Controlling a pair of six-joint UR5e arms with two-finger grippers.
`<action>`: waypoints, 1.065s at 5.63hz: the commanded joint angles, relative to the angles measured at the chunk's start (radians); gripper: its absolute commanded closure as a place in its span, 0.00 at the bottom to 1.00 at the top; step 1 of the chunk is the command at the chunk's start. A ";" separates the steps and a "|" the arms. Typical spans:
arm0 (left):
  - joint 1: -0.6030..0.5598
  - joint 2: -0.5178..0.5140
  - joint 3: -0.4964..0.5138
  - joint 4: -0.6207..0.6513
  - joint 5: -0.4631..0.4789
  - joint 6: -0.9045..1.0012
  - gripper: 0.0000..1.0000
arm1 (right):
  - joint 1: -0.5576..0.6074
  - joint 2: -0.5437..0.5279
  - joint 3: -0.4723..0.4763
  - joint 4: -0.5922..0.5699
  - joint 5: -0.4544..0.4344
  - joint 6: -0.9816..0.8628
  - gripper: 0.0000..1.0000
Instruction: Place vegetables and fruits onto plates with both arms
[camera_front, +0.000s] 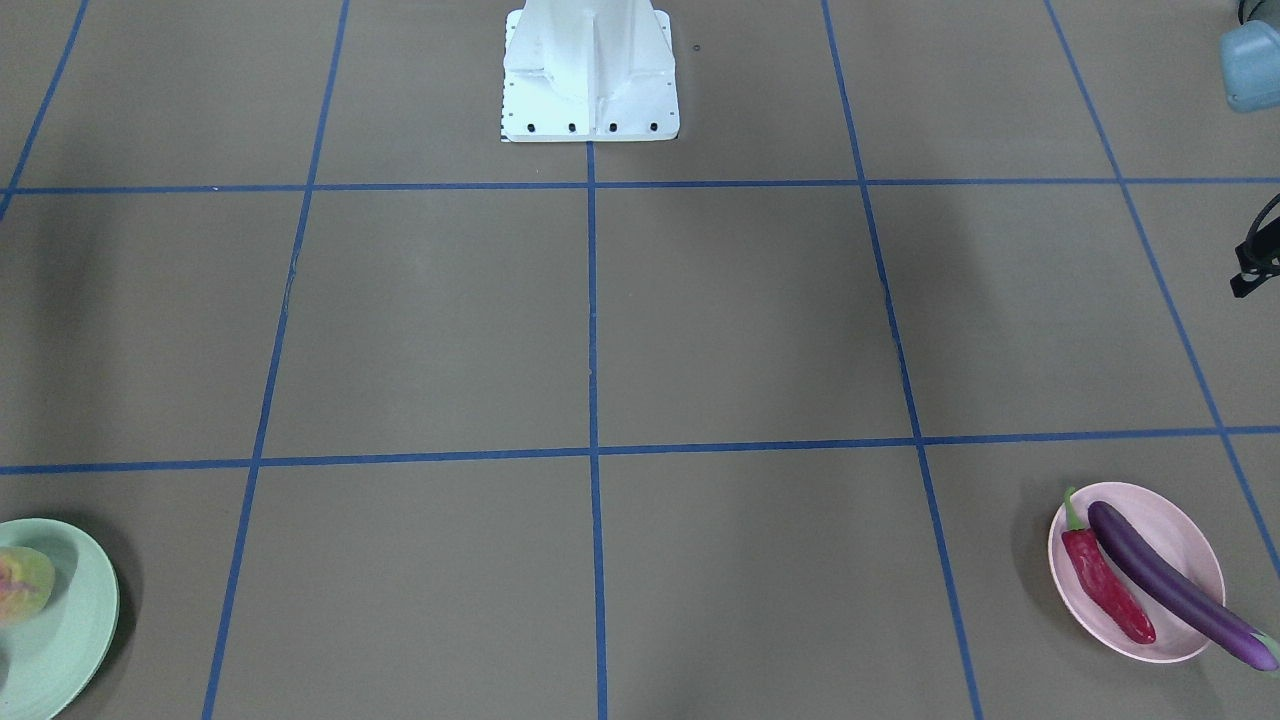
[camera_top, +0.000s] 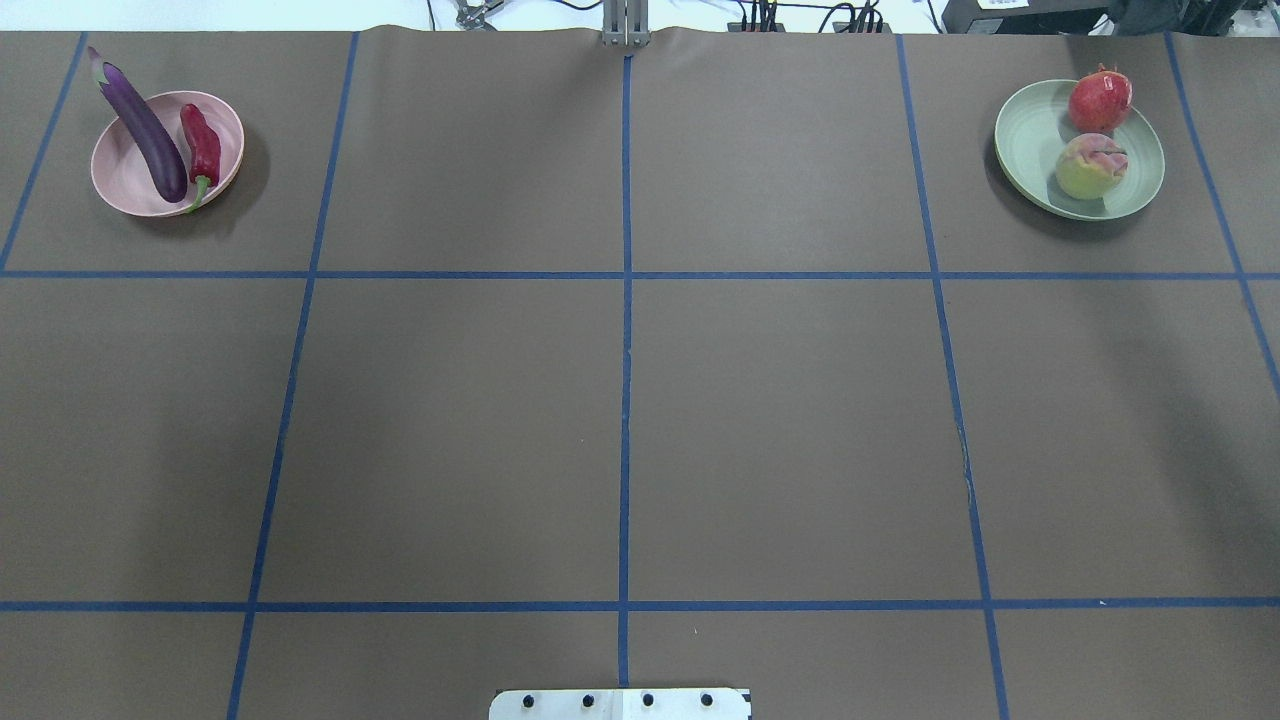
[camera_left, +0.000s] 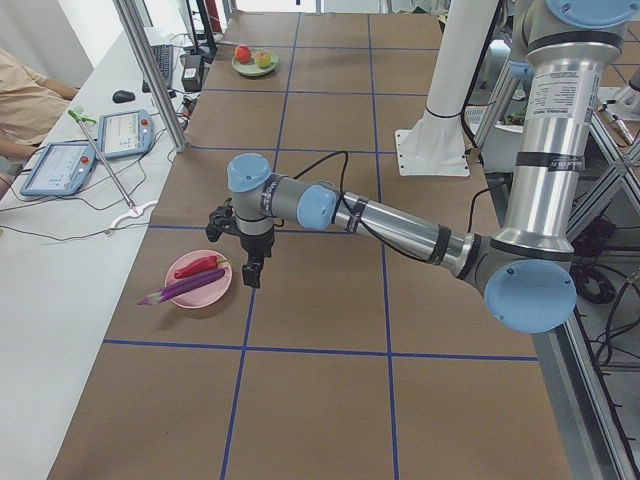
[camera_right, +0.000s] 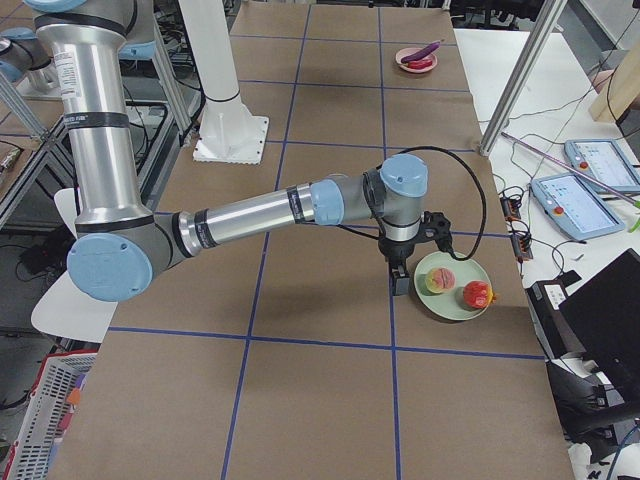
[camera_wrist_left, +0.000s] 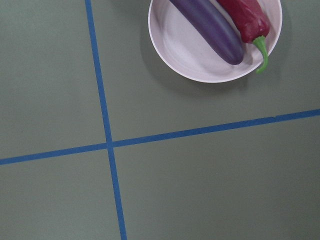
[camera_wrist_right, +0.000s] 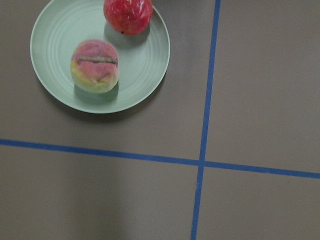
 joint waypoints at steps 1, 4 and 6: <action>-0.048 0.027 0.016 0.039 -0.048 0.063 0.00 | 0.005 -0.102 0.113 -0.088 0.003 -0.062 0.00; -0.113 0.103 0.044 0.032 -0.194 0.088 0.00 | 0.004 -0.157 0.106 -0.079 0.061 -0.059 0.00; -0.114 0.118 0.018 0.024 -0.185 0.096 0.00 | 0.004 -0.170 0.110 -0.076 0.064 -0.057 0.00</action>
